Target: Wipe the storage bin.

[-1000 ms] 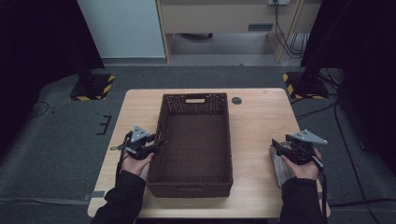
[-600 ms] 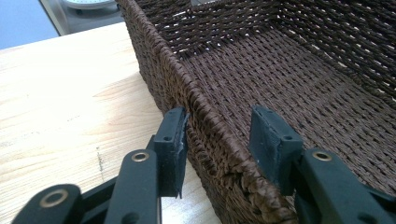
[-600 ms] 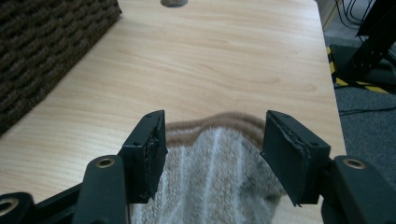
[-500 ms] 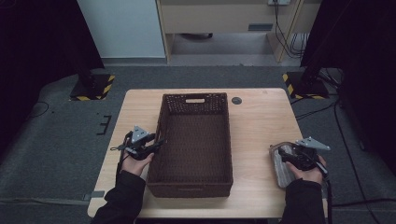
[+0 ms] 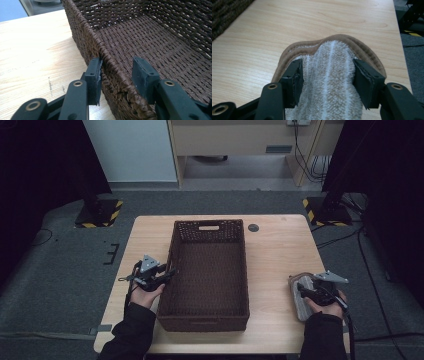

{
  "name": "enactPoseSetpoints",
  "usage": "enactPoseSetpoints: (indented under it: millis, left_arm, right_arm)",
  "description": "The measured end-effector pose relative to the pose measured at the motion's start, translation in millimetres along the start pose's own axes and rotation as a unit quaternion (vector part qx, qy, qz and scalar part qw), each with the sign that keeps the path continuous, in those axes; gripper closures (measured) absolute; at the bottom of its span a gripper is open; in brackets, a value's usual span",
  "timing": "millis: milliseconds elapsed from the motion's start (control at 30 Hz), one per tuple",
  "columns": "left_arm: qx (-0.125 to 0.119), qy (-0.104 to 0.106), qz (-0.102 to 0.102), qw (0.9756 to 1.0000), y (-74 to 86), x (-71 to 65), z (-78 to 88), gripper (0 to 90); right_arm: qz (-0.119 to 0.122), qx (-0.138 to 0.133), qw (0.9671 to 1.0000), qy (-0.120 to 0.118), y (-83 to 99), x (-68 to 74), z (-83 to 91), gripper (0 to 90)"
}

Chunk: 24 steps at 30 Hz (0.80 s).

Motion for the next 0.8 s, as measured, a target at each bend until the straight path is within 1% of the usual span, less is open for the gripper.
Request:
enactPoseSetpoints:
  millis: [100,200,300,367,400,500,567,633,667,733,767,800]
  left_arm:
    - [0.0,-0.001,0.002,1.0,0.1,0.1,0.1,58.2]
    - [0.0,0.001,0.008,1.0,0.5,1.0,0.1,57.2]
    - [-0.001,0.002,0.011,0.9999,0.6,1.3,0.0,56.5]
    - [-0.001,0.003,0.012,0.9999,0.7,1.5,-0.1,56.4]
    - [-0.001,0.004,0.013,0.9999,0.7,1.5,-0.1,56.4]
    - [-0.002,0.006,0.016,0.9999,0.8,1.6,-0.3,56.7]
    - [-0.002,0.008,0.017,0.9998,0.8,1.5,-0.3,57.6]
    - [-0.002,0.01,0.017,0.9998,0.8,1.4,-0.4,58.4]
    - [-0.002,0.011,0.019,0.9998,0.8,1.4,-0.5,58.7]
    - [-0.003,0.012,0.025,0.9996,1.0,1.7,-0.5,59.4]
    - [-0.004,0.013,0.028,0.9995,1.0,1.7,-0.5,59.8]
    - [-0.004,0.012,0.028,0.9995,0.9,1.5,-0.5,60.2]
  right_arm:
    - [0.003,0.002,1.0,0.002,2.1,0.8,0.9,42.9]
    - [0.006,0.009,0.9999,0.003,6.6,1.2,-0.9,44.7]
    - [0.012,0.019,0.9997,0.009,9.7,1.3,-3.8,50.4]
    - [0.012,0.019,0.9997,0.004,11.0,0.6,-5.6,54.5]
    - [0.013,0.021,0.9997,0.006,11.3,0.6,-6.2,57.3]
    - [0.017,0.027,0.9994,0.009,8.7,1.3,-6.5,66.0]
    - [0.018,0.031,0.9993,0.01,5.3,2.6,-5.4,69.6]
    - [0.017,0.026,0.9995,0.006,1.0,4.1,-2.3,70.9]
    - [0.011,0.018,0.9998,-0.001,-1.7,5.2,0.1,71.0]
    - [-0.002,-0.006,0.9997,-0.024,-8.3,8.0,5.9,71.0]
    - [-0.008,-0.019,0.9991,-0.036,-11.8,10.1,8.7,71.0]
    - [-0.006,-0.031,0.9984,-0.047,-15.2,12.0,11.4,70.9]
Point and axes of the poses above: each handheld gripper's, and its own axes: z roughly backward along the jaws, y roughly out of its underside, x roughly to its left, the point moved 3 cm from there along -z, roughly forward along the jaws, and after that the axes turned 9 degrees about y, right-handed, at the moved point
